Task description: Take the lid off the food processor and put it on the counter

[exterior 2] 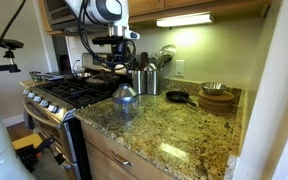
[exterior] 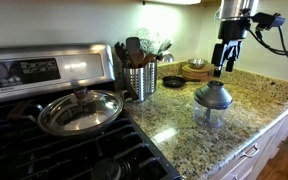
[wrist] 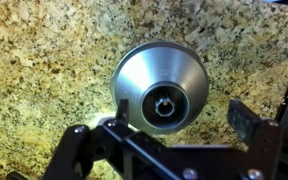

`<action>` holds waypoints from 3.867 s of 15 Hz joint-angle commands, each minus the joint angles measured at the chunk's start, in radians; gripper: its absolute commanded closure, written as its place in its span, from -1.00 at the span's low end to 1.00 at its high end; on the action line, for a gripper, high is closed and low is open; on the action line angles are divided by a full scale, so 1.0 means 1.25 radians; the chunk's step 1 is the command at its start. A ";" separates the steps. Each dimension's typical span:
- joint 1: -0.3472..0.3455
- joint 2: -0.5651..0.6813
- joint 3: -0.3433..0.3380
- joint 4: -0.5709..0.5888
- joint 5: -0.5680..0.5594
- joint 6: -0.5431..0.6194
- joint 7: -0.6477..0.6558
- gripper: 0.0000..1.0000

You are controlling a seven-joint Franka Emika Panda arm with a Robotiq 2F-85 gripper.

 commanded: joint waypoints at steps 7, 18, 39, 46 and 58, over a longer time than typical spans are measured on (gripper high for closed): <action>0.004 0.045 -0.011 0.018 0.019 0.020 -0.033 -1.00; -0.004 0.135 -0.015 0.075 0.028 0.018 -0.087 -1.00; -0.012 0.152 -0.015 0.090 0.025 0.019 -0.087 0.30; -0.005 0.105 -0.010 0.074 -0.002 -0.020 -0.050 0.30; -0.018 0.040 -0.023 0.089 -0.033 -0.059 0.000 0.30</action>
